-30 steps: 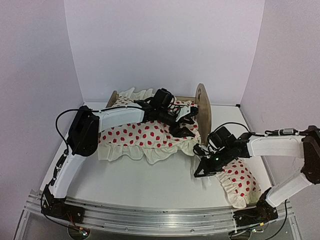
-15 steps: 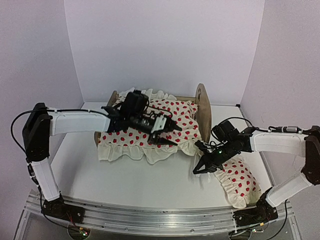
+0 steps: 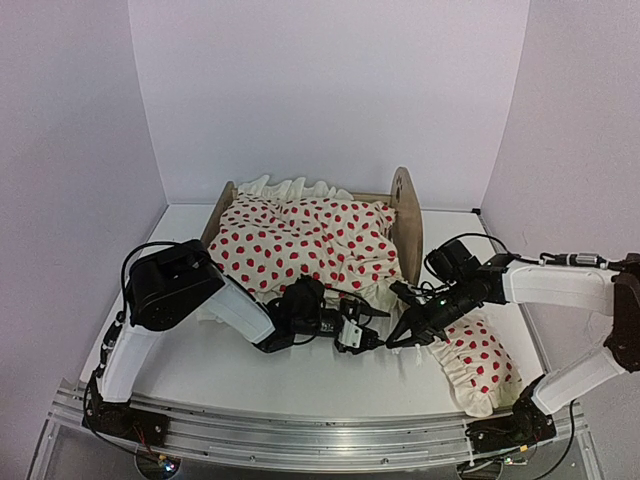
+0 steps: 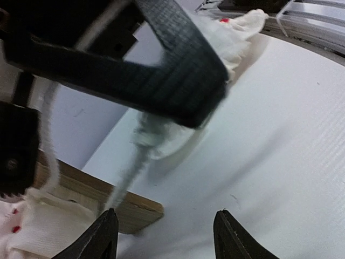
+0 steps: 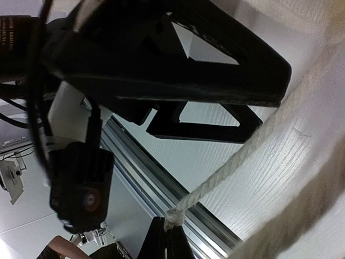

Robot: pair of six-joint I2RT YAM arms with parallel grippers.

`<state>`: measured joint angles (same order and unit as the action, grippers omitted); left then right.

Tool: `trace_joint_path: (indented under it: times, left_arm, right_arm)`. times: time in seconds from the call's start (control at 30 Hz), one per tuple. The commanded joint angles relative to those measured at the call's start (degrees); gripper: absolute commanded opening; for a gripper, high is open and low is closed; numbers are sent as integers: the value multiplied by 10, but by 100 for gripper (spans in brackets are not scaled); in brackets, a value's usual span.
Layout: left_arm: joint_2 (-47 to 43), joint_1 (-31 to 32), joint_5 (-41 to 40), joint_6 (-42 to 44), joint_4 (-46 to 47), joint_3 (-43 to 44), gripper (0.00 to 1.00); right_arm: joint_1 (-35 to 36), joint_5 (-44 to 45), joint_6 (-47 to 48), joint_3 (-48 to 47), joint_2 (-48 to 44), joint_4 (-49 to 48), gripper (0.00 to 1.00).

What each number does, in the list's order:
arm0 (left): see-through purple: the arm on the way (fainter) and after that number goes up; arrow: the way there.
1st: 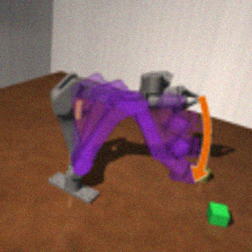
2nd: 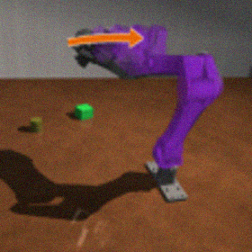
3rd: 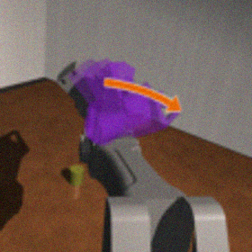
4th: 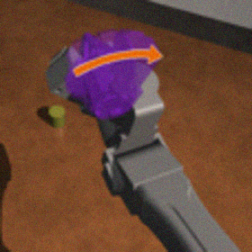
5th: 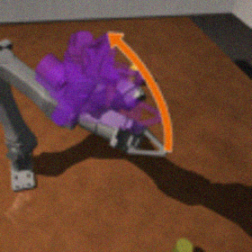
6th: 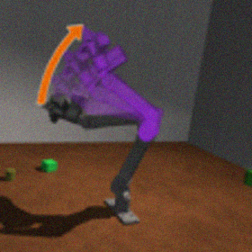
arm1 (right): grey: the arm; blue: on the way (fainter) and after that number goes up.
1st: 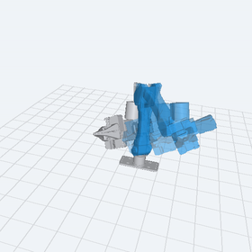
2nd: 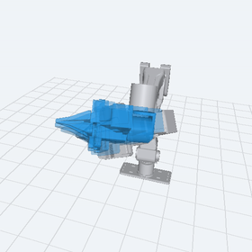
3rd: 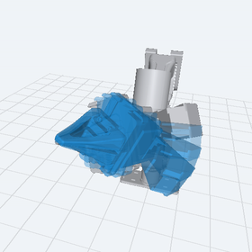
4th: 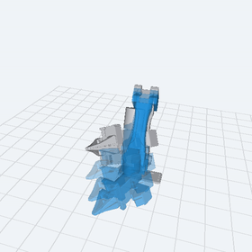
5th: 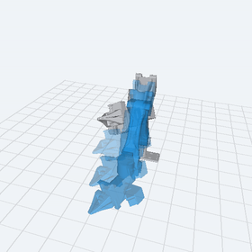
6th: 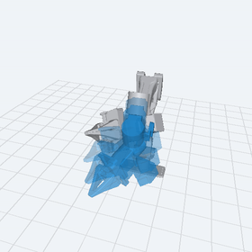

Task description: Set up the pet bed

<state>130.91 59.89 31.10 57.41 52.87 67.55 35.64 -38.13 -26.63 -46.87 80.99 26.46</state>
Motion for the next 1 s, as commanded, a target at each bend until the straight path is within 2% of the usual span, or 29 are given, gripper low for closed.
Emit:
trace_joint_path:
  times: [0.0, 0.13, 0.27, 0.43, 0.57, 0.63, 0.77, 0.8, 0.9, 0.97]
  left_arm:
    - [-10, 12, -27, -18, 123, 19, 58]
    - [-17, 12, -25, -20, 118, 8, 56]
    - [-6, 13, 12, -29, 107, 21, 46]
    - [5, 17, 27, -39, 110, 37, 25]
    - [4, 20, 41, -53, 115, 38, 1]
    - [2, 20, 44, -59, 114, 31, 0]
    - [0, 19, 16, -80, 101, 27, 0]
    - [0, 17, 8, -85, 94, 28, 0]
    - [5, 10, -10, -94, 73, 30, 0]
    - [9, 4, -16, -94, 69, 32, 0]
  right_arm:
    - [-2, -15, -1, 2, -20, 7, 0]
    - [-4, -12, 2, 5, -24, 7, 0]
    - [-5, -9, 3, -3, -22, 6, 0]
    - [-8, 4, 4, 1, -17, 6, 0]
    - [-11, 21, 4, 1, -8, 4, 0]
    - [-13, 30, 3, 2, -7, 4, 0]
    - [-22, 66, -21, 22, -9, 6, 9]
    - [-23, 81, -31, 29, -9, 7, 14]
    - [-24, 126, -56, 61, -10, 12, 38]
    - [-24, 164, -66, 82, -11, 12, 43]
